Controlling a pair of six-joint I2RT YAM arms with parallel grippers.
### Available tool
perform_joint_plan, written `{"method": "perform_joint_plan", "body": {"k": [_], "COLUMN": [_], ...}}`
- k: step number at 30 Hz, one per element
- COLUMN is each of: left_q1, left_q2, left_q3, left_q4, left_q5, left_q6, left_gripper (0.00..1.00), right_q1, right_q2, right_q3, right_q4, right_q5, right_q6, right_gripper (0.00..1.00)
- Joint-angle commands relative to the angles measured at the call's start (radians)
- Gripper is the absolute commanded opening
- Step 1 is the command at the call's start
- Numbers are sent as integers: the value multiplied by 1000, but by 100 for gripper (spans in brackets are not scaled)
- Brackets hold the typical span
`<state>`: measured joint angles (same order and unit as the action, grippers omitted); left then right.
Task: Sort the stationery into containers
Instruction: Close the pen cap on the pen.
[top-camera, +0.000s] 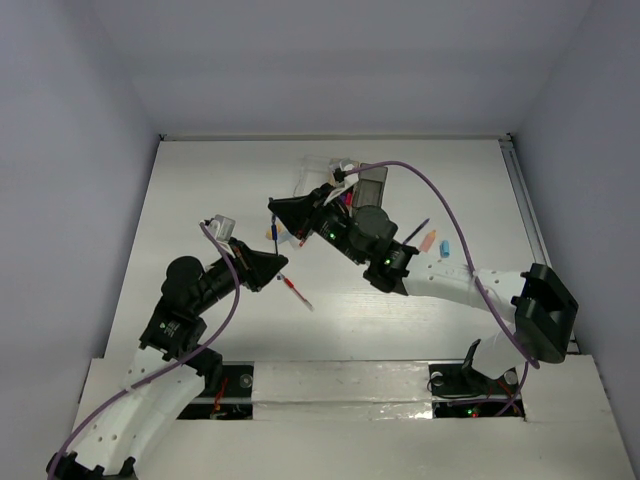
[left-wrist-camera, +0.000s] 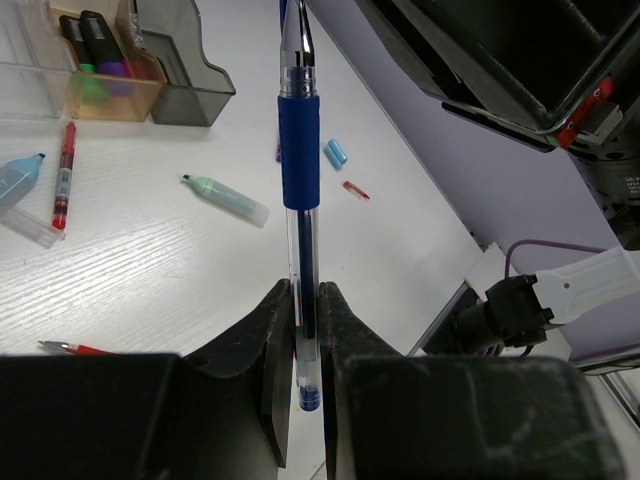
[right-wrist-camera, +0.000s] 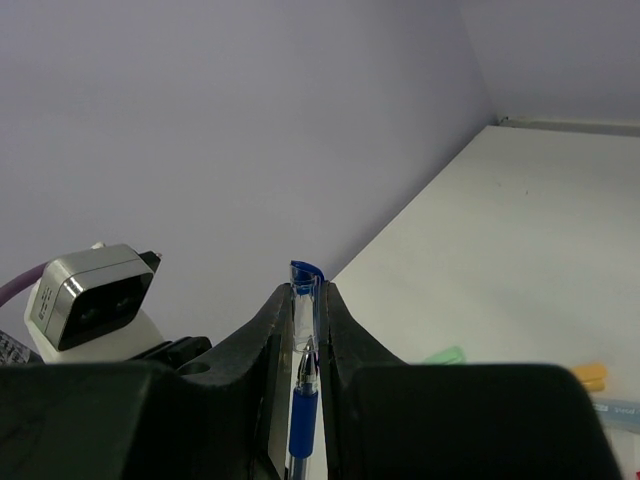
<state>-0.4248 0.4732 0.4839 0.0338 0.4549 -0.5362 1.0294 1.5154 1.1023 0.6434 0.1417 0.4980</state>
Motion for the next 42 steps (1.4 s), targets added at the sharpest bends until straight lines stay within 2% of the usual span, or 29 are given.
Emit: {"method": "perform_joint_plan", "body": {"k": [1,17,24,30,35,42], "left_q1": [-5,-5,-5,-5,-5,-5], "left_q2": [1,62,120,79,87,149], "left_q3": [27,133,168,176,223,308], "left_q4": [48,97,103,34,29,77], "left_q5": [-18,-93,-9,-65,-79,-59], "left_q6": [8,12,48,90,97,114], "left_gripper": [0,0,0,0,0,0], "right_q1": [20,49,58,58,58,58], "right_q2": [8,-44,-81,-129,-118,-110], "right_q3": [-5,-148,-144,-99,-97,-188], "right_q4": [45,59,-46,-180,-226,-225], "right_q5": [-17,-16,-24,-8,-132,-209], "right_q6": [20,47,24,-4,33,88], "right_gripper": [0,0,0,0,0,0]}}
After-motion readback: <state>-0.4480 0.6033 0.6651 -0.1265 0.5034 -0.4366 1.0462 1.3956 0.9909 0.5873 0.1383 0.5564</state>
